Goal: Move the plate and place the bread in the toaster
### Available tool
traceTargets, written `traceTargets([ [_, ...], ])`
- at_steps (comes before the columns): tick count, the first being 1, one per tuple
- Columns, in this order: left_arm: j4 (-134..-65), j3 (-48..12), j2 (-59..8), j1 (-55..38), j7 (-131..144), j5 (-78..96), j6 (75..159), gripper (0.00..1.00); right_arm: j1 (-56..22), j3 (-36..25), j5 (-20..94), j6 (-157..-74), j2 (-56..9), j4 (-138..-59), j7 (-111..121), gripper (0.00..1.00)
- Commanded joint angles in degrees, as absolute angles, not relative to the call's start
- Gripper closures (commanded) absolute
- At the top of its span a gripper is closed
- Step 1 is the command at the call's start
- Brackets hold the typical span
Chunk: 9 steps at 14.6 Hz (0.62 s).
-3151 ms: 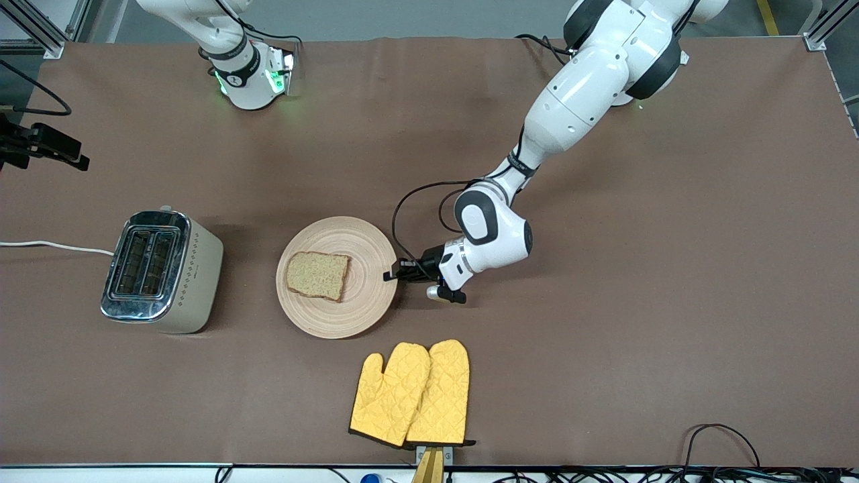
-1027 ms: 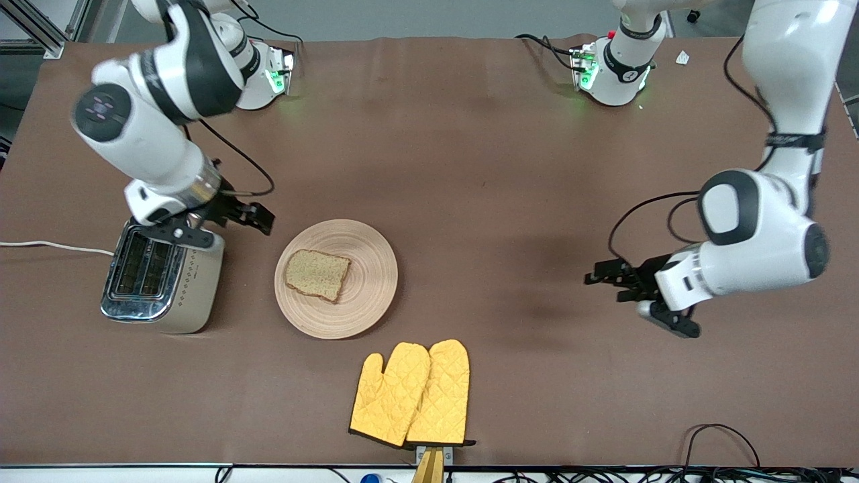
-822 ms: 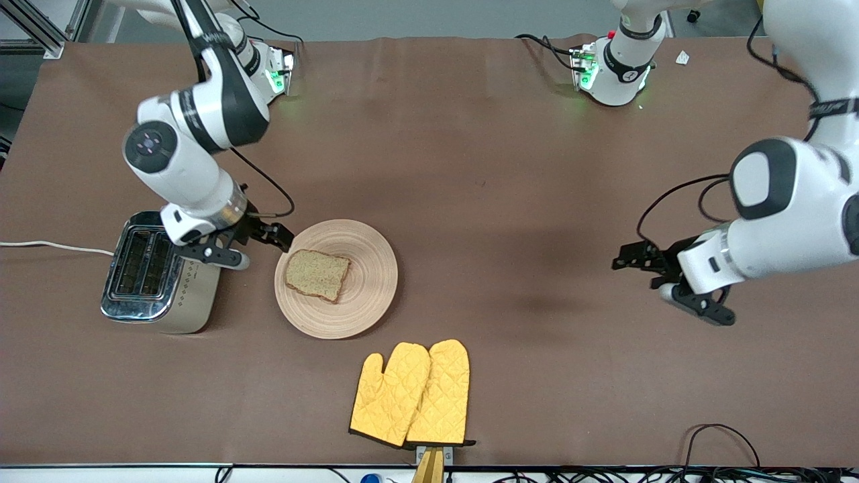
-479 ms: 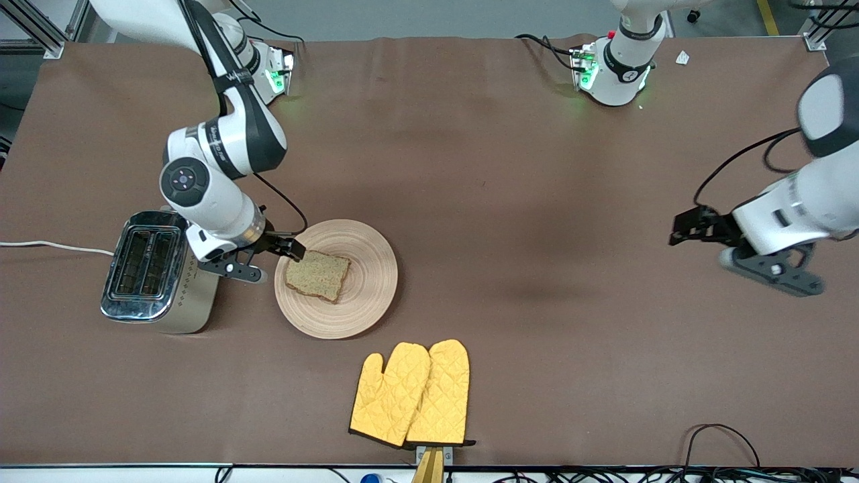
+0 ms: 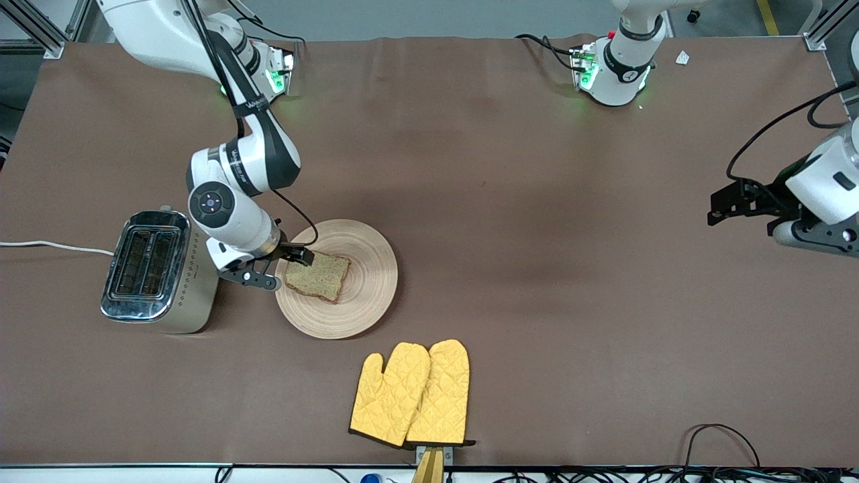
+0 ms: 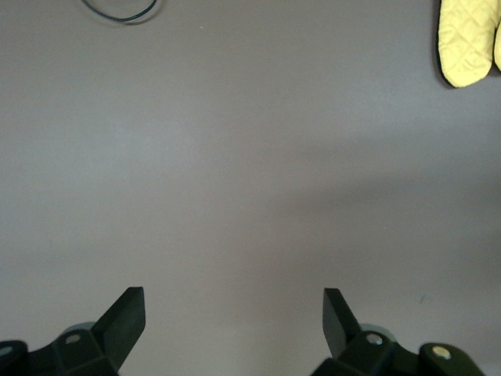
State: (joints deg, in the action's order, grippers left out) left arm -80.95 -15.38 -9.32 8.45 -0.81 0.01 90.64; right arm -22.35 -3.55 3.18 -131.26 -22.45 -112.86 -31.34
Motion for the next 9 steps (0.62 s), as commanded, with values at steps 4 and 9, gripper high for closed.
traceTargets([
  [4, -81.04, -15.56, -6.94, 8.26, 8.79, -1.41, 86.40, 0.00, -22.68, -4.04, 2.73, -132.28, -23.99, -112.94, -32.78, 0.32],
  [9, -80.86, -15.30, -6.68, 7.83, 5.20, -1.23, 86.40, 0.00, -23.03, -4.13, 2.72, -132.28, -24.96, -112.85, -34.18, 0.40],
])
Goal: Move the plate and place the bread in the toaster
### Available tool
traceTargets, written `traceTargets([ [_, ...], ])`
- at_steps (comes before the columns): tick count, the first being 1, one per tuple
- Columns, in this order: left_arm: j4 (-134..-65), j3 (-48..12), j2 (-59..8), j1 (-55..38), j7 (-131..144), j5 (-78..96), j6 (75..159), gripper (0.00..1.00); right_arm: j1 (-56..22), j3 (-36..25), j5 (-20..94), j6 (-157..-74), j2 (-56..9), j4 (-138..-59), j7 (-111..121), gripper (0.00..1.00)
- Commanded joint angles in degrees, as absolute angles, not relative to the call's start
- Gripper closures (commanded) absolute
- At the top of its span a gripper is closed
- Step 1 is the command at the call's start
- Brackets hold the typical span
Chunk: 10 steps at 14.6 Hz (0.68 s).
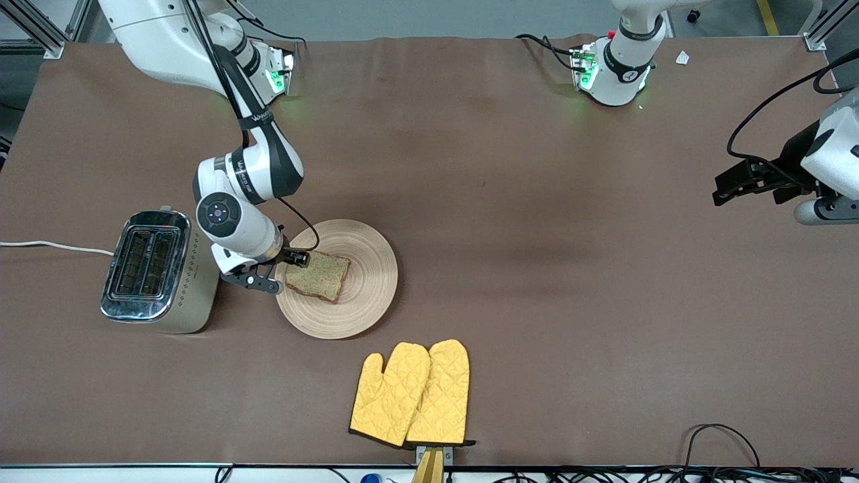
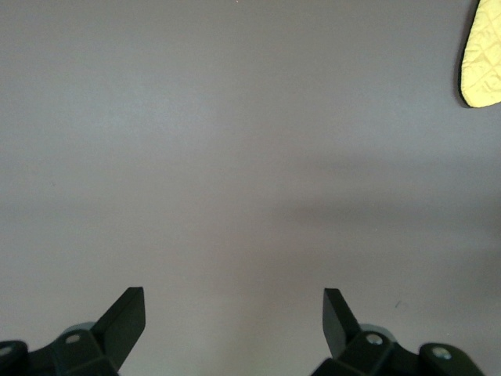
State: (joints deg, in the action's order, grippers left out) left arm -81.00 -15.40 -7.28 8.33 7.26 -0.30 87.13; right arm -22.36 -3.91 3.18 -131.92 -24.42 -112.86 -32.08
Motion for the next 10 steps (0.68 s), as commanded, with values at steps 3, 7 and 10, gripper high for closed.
traceTargets([
  [3, -81.74, -14.24, -4.92, 5.89, 2.02, -1.41, 86.40, 0.00, -22.42, -4.13, 2.55, -132.54, -25.22, -112.85, -34.28, 0.43],
  [7, -82.00, -1.70, -4.92, -2.97, -2.63, -0.53, 87.27, 0.00, -22.32, -4.13, 2.55, -133.15, -26.10, -112.85, -34.28, 0.44],
  [10, -82.09, -0.44, -4.92, -4.30, -2.64, -0.61, 87.89, 0.00, -22.24, -4.13, 2.55, -133.33, -26.54, -112.85, -34.28, 0.49],
])
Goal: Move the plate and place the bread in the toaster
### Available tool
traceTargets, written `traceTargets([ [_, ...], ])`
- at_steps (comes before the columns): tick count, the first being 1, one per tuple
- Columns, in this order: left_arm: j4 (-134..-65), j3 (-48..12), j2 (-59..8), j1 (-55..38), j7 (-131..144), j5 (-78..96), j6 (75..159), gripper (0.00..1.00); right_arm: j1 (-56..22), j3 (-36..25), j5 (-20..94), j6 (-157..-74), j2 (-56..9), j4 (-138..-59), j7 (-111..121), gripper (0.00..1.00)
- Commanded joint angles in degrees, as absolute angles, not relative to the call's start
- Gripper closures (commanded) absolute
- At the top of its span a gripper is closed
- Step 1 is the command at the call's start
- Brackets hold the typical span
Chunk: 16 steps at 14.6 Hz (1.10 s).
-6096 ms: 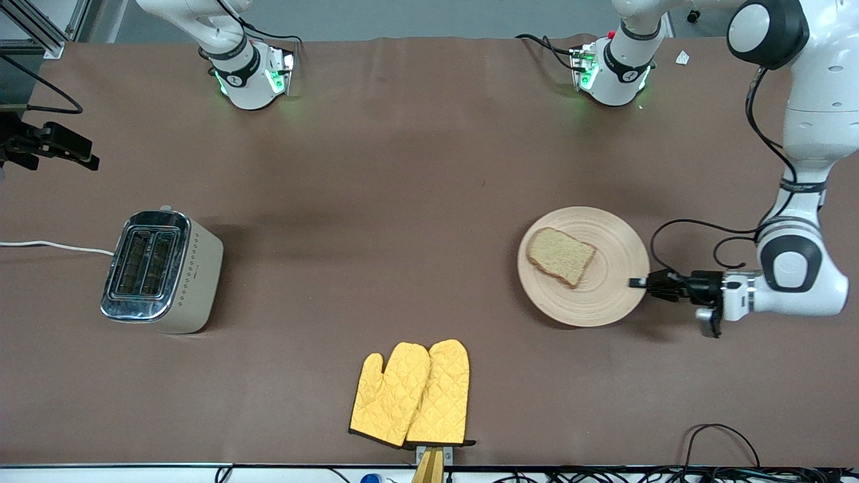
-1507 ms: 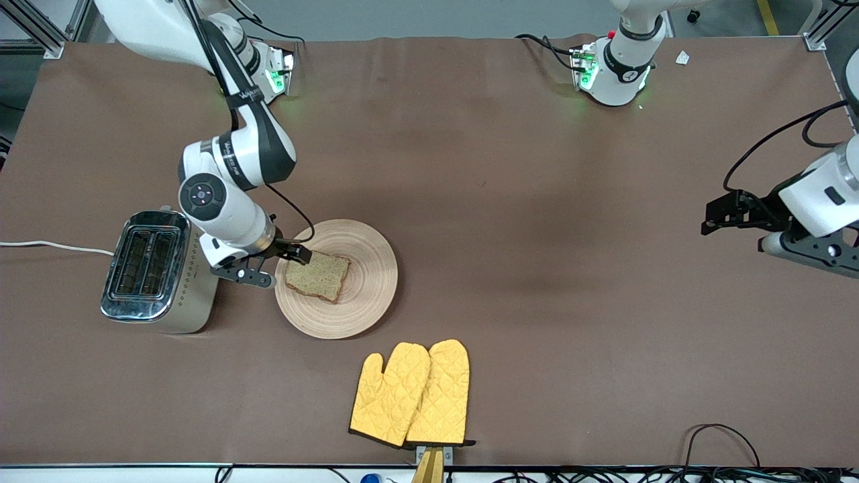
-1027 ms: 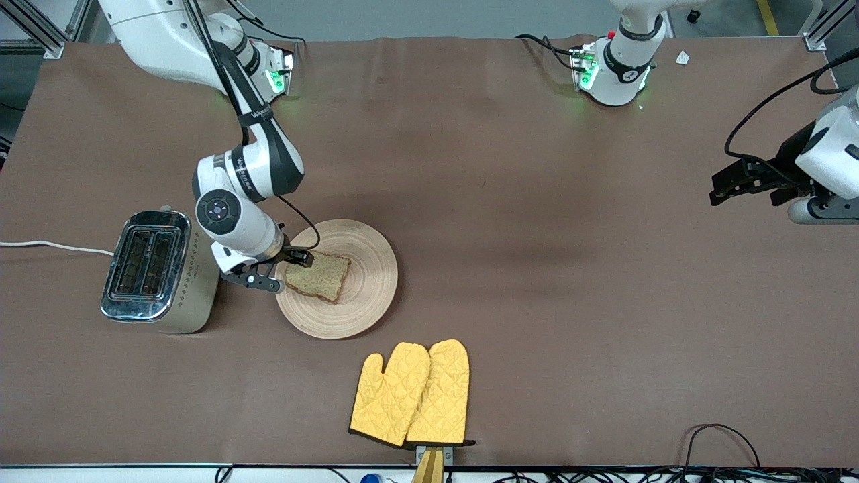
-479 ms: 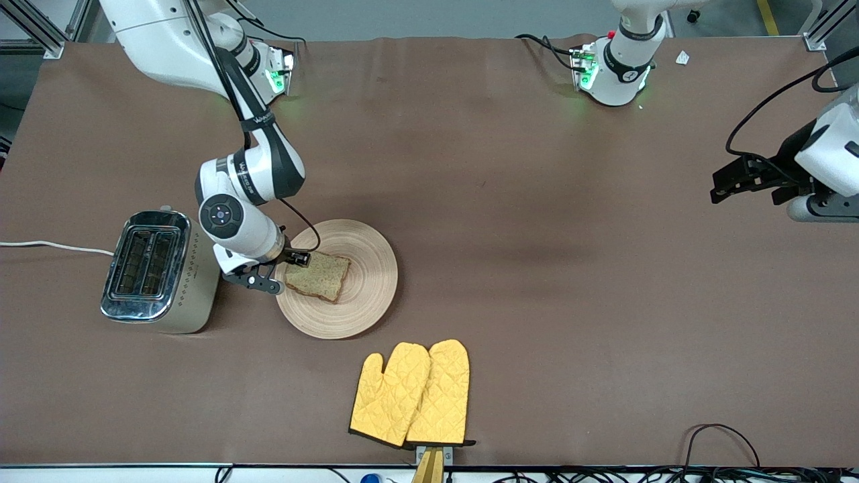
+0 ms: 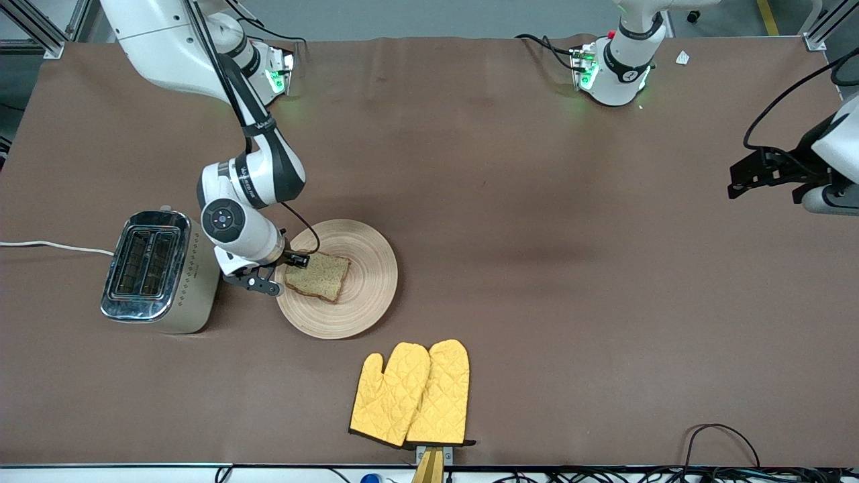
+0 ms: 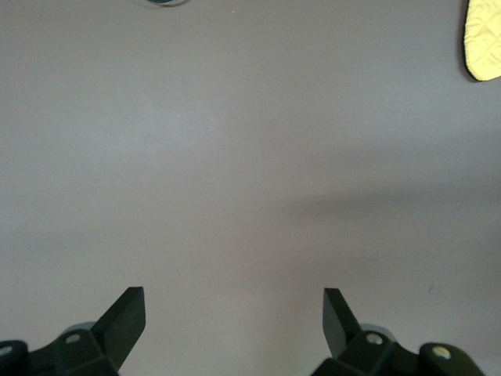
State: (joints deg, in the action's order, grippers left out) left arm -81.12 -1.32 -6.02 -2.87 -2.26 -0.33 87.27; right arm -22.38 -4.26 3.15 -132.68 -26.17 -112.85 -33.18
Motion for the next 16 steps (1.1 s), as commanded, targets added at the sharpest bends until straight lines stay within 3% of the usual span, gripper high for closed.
traceTargets([
  [1, -82.09, -0.27, -4.92, -4.92, -2.64, -0.79, 87.89, 0.00, -22.24, -4.13, 2.55, -133.33, -26.63, -112.76, -34.36, 0.53],
  [3, -81.57, -0.09, -5.36, -4.83, -2.55, -1.23, 87.89, 0.00, -22.15, -4.13, 2.55, -133.33, -26.63, -112.76, -34.28, 0.61],
  [9, -82.00, -0.26, -5.36, -4.13, -0.88, -1.14, 92.72, 0.00, -22.15, -4.13, 2.72, -133.85, -26.72, -112.76, -34.63, 0.63],
  [16, -82.18, -0.62, -4.83, -4.66, 3.08, -0.88, 91.05, 0.00, -21.53, -4.13, 2.72, -134.47, -27.33, -112.76, -34.63, 0.69],
])
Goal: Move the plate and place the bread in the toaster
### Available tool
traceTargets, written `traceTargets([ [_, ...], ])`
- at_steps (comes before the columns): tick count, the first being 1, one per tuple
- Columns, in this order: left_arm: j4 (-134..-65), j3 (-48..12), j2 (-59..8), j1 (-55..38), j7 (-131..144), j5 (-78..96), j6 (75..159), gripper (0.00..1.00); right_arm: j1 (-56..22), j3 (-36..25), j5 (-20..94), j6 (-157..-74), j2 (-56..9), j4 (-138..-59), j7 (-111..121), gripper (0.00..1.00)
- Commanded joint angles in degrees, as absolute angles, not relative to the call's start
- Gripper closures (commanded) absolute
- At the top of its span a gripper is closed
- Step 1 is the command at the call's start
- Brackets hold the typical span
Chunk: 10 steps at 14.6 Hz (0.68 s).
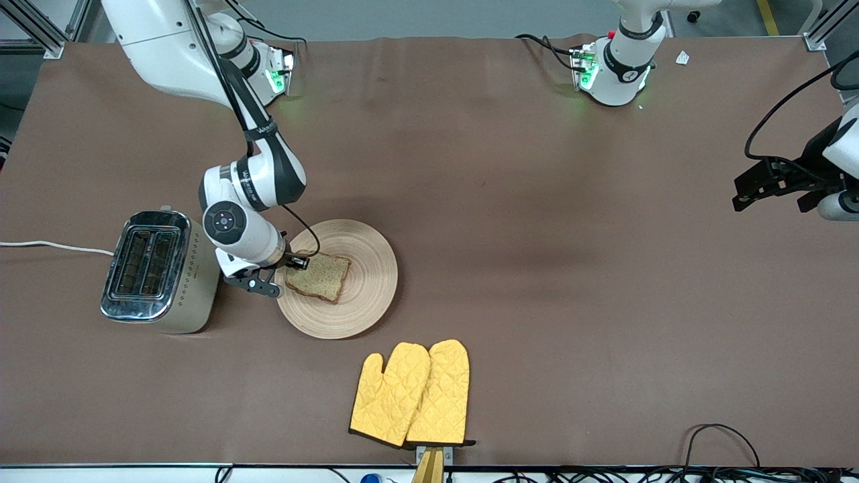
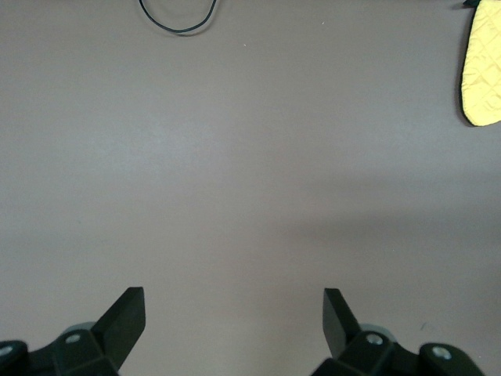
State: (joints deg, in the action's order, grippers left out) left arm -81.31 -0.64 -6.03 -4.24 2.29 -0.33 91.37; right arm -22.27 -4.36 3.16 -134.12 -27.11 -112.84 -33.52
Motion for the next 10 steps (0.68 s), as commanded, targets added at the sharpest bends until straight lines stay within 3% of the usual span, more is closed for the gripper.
traceTargets([
  [1, -82.18, -0.62, -5.01, -4.48, 2.99, -0.97, 91.14, 0.00, -21.62, -4.13, 2.72, -134.47, -27.33, -112.76, -34.63, 0.72],
  [4, -82.18, -0.62, -5.10, -4.75, 2.81, -1.23, 91.14, 0.00, -21.62, -4.13, 2.81, -134.21, -27.33, -112.76, -34.63, 0.90],
  [10, -82.09, -0.62, -5.36, -4.57, 2.11, -1.32, 91.32, 0.00, -21.62, -4.13, 2.99, -133.24, -27.25, -111.80, -35.41, 0.98],
])
